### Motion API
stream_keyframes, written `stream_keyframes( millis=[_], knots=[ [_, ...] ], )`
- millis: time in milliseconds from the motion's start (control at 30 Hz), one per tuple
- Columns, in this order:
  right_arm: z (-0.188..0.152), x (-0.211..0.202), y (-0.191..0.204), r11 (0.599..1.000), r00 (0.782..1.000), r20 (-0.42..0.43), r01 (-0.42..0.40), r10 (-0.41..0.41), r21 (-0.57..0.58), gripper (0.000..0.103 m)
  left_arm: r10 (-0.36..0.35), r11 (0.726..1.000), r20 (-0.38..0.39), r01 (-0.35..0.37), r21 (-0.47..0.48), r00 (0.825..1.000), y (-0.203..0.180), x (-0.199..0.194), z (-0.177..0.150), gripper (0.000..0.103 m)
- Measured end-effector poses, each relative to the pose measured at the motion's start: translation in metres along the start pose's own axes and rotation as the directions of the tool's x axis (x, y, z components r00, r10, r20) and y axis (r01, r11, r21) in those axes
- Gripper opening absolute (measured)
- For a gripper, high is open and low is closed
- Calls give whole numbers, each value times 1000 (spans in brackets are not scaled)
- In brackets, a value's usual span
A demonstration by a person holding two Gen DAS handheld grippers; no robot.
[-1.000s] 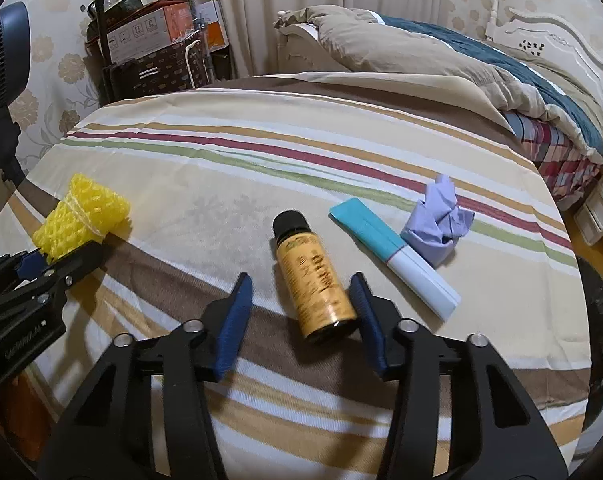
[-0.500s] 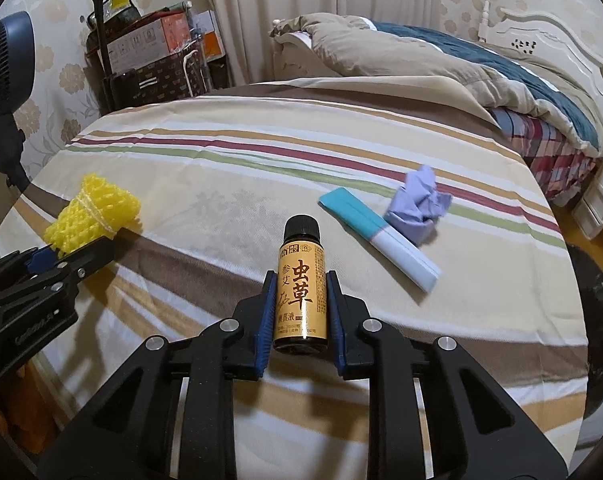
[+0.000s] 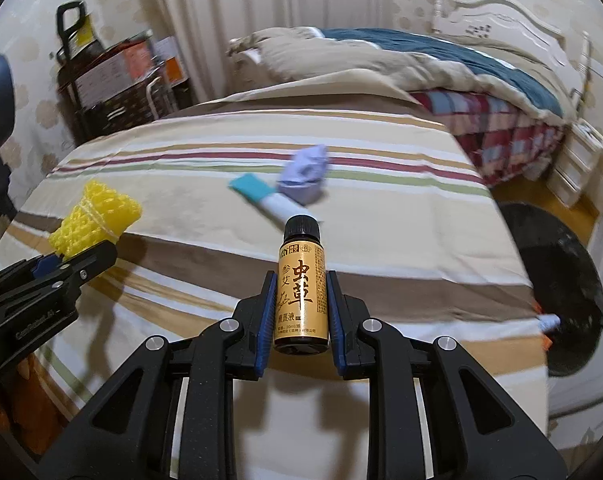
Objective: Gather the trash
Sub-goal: 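Carry the foam net and brown bottle over the bin and release both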
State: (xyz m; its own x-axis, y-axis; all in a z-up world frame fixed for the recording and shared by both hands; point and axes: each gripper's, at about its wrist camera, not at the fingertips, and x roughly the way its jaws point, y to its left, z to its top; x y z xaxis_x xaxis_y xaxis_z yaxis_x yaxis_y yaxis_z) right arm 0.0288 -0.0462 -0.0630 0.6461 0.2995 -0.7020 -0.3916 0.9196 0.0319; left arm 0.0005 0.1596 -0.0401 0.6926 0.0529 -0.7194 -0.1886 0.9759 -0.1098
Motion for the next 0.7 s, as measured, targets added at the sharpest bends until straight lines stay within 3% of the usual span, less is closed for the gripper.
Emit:
stream_keyframes(
  millis=[700],
  knots=[
    [-9, -44, -125, 967, 981, 92, 146, -169, 210, 23, -174, 968, 6, 170, 187, 985, -139, 8, 15, 46]
  ],
)
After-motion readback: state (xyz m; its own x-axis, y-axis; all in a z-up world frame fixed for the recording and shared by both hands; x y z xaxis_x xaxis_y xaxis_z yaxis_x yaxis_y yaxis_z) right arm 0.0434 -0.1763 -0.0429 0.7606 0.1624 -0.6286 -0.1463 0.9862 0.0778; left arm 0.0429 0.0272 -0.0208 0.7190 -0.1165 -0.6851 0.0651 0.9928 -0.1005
